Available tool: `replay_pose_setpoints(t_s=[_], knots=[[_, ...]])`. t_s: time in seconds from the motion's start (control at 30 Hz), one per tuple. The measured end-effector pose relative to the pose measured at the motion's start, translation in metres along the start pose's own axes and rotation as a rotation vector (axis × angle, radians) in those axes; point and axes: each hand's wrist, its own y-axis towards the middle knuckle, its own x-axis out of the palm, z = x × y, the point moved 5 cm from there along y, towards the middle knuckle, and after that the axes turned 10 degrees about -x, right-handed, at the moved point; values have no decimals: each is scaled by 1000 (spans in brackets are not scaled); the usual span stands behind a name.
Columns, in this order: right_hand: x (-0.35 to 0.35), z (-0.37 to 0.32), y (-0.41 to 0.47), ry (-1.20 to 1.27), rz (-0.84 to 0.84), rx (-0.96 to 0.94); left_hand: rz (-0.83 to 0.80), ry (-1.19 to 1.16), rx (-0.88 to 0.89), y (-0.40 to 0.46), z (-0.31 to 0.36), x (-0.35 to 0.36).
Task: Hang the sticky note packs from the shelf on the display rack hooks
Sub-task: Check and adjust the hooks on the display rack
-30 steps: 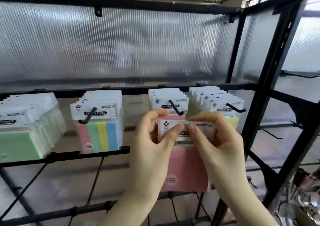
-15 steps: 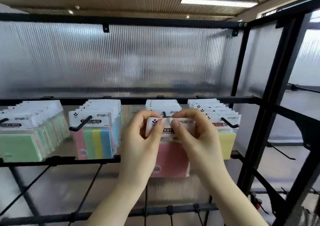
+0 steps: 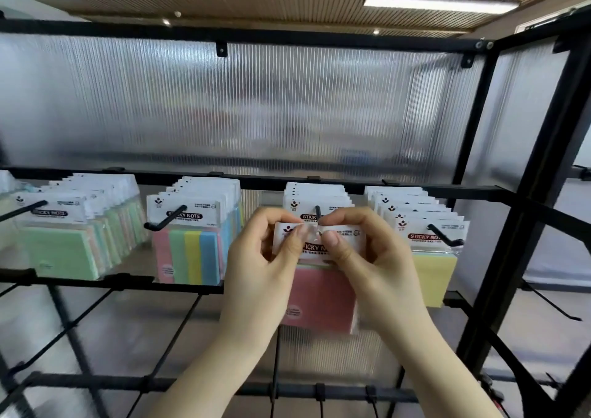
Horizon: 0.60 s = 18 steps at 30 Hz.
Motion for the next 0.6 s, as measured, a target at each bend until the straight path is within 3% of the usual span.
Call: replay_pose_setpoints(t_s=[0.2, 0.6], knots=[[-5, 10, -1, 127, 61, 49, 28, 41, 27, -1, 3, 1], [-1, 35, -10, -323, 103, -23, 118, 81, -57, 14, -41, 3]])
